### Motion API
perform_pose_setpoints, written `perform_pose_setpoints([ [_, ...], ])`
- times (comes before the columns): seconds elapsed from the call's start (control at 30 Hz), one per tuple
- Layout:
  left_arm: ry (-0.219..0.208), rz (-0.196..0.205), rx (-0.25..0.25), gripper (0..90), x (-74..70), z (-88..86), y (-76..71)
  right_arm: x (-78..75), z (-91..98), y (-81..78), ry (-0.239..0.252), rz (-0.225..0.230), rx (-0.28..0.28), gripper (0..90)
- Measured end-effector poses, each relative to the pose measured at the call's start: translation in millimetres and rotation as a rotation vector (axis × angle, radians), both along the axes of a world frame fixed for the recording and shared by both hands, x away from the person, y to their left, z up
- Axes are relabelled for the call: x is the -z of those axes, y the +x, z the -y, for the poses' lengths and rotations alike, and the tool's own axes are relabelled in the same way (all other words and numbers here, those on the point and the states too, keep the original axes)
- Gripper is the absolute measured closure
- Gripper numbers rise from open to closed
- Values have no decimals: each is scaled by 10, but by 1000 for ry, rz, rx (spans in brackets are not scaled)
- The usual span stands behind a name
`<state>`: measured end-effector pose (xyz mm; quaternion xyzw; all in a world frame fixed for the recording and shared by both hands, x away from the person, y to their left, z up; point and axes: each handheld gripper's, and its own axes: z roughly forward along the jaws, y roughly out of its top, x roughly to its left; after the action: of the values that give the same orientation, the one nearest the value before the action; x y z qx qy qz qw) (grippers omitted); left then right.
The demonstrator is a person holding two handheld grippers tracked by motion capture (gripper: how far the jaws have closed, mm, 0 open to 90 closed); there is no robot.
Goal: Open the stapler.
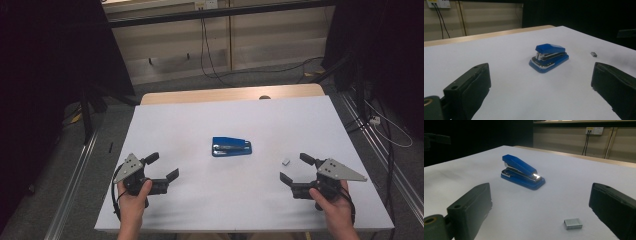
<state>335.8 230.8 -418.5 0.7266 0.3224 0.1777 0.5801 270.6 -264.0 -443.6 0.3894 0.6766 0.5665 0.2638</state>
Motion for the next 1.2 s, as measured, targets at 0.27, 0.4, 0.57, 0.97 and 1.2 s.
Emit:
perform_pose_setpoints([
  [0.27, 1, -3, 19, 26, 0, 87, 78, 2, -18, 13, -14, -3, -5, 40],
  [0.4, 11, -1, 28, 26, -9, 156, 150, 13, -18, 33, -16, -17, -3, 40],
  [0.57, 19, -6, 49, 26, -7, 265, 233, 14, -17, 55, -27, -18, -3, 40],
  [0.97, 25, -15, 84, 28, 29, 580, 515, 20, -135, 189, -92, -41, -14, 43],
  [1.2, 54, -40, 101, 31, 74, 739, 673, 11, -200, 283, -98, -56, -24, 44],
])
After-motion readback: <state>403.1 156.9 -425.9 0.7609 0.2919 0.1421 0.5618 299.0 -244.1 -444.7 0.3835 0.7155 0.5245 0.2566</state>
